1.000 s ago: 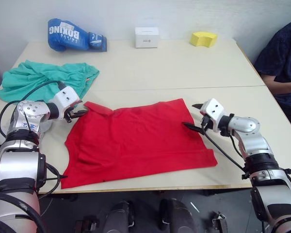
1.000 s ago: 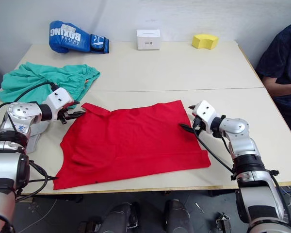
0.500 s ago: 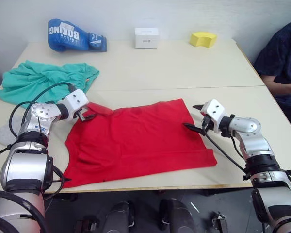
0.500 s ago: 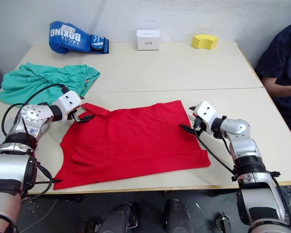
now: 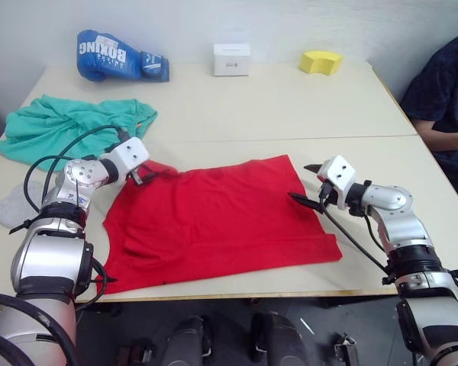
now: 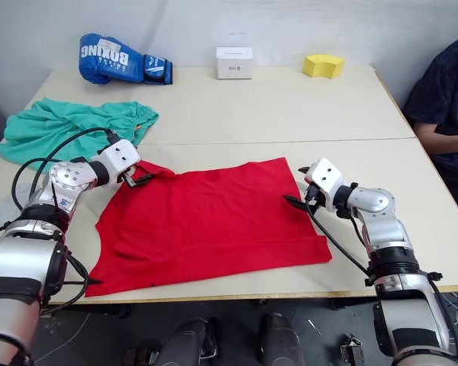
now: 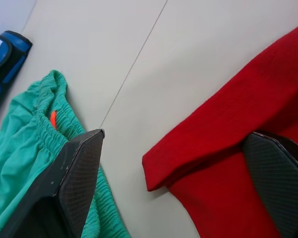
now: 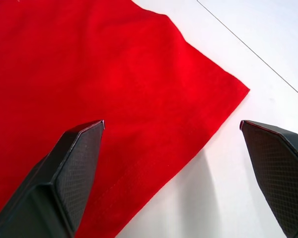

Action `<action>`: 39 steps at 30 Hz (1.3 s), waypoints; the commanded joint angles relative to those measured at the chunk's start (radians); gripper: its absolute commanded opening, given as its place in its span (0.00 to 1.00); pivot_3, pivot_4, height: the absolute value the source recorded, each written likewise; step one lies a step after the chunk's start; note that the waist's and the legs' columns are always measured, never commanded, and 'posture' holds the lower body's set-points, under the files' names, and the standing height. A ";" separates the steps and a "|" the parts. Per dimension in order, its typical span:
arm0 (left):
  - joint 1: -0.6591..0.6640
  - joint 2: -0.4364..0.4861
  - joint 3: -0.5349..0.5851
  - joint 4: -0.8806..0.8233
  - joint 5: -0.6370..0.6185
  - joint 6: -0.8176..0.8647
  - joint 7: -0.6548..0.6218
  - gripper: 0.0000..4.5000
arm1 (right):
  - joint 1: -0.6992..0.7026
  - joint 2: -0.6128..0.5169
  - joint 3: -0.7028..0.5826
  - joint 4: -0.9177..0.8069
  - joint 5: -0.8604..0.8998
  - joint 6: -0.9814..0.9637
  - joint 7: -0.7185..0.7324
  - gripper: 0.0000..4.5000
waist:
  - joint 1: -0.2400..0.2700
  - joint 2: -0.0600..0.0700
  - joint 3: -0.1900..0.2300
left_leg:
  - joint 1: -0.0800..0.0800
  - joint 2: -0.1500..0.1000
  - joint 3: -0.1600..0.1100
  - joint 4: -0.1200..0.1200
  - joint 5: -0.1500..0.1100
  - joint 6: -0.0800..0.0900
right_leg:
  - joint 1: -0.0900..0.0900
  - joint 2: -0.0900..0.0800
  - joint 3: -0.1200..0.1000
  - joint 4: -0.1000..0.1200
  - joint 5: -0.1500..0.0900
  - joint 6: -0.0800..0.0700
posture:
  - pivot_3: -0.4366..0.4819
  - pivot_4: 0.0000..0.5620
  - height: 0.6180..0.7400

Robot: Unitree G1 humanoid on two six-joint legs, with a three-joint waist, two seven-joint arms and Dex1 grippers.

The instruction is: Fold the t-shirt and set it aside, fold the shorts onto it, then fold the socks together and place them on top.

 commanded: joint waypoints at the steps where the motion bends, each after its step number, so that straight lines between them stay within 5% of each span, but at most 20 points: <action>1: -0.017 -0.009 -0.029 0.018 0.046 0.021 0.096 0.99 | -0.002 -0.013 -0.029 -0.044 0.019 -0.006 -0.013 1.00 | 0.000 0.000 0.000 | 0.000 0.000 0.000 0.000 0.000 0.000 | 0.000 0.000 0.000 0.000 0.000 0.000 | 0.48 0.27 1.00; 3: -0.017 -0.027 -0.024 0.025 0.038 0.038 0.104 0.99 | -0.004 -0.011 -0.027 -0.047 0.019 -0.003 -0.015 1.00 | 0.000 0.000 0.000 | 0.000 0.000 0.000 0.000 0.000 0.000 | 0.000 0.000 0.000 0.000 0.000 0.000 | 0.48 0.27 1.00; 6: -0.003 -0.060 0.004 0.031 -0.006 0.061 0.015 0.87 | -0.009 -0.009 -0.026 -0.048 0.021 0.002 -0.017 1.00 | 0.000 0.000 0.000 | 0.000 0.000 0.000 0.000 0.000 0.000 | 0.000 0.000 0.000 0.000 0.000 0.000 | 0.48 0.27 1.00; 18: 0.026 -0.090 0.062 0.030 -0.071 0.133 -0.202 0.02 | -0.022 -0.016 -0.031 -0.046 0.047 0.026 -0.002 1.00 | 0.000 0.000 0.000 | 0.000 0.000 0.000 0.000 0.000 0.000 | 0.000 0.000 -0.001 0.000 0.000 0.000 | 0.48 0.27 1.00; 27: 0.051 -0.007 0.114 -0.031 -0.136 0.029 -0.311 0.02 | -0.107 -0.007 -0.020 0.042 0.023 -0.023 -0.029 1.00 | -0.011 0.000 0.000 | 0.000 0.000 0.001 -0.001 0.000 0.000 | 0.000 0.000 0.000 -0.001 0.000 0.000 | 0.48 0.27 1.00; 35: 0.096 0.027 0.115 -0.105 -0.148 -0.027 -0.347 0.02 | -0.429 0.051 0.051 0.400 -0.071 0.039 -0.006 1.00 | -0.026 0.000 0.000 | 0.000 0.000 0.001 -0.001 0.000 0.000 | -0.001 0.000 0.000 -0.001 0.000 0.000 | 0.48 0.27 1.00; 39: 0.135 0.029 0.113 -0.157 -0.156 -0.052 -0.357 0.02 | -0.581 0.125 0.036 0.597 -0.094 0.139 -0.112 1.00 | -0.029 0.000 0.000 | -0.001 0.000 0.001 -0.002 0.000 0.000 | -0.001 0.001 0.000 0.002 0.000 0.000 | 0.48 0.27 1.00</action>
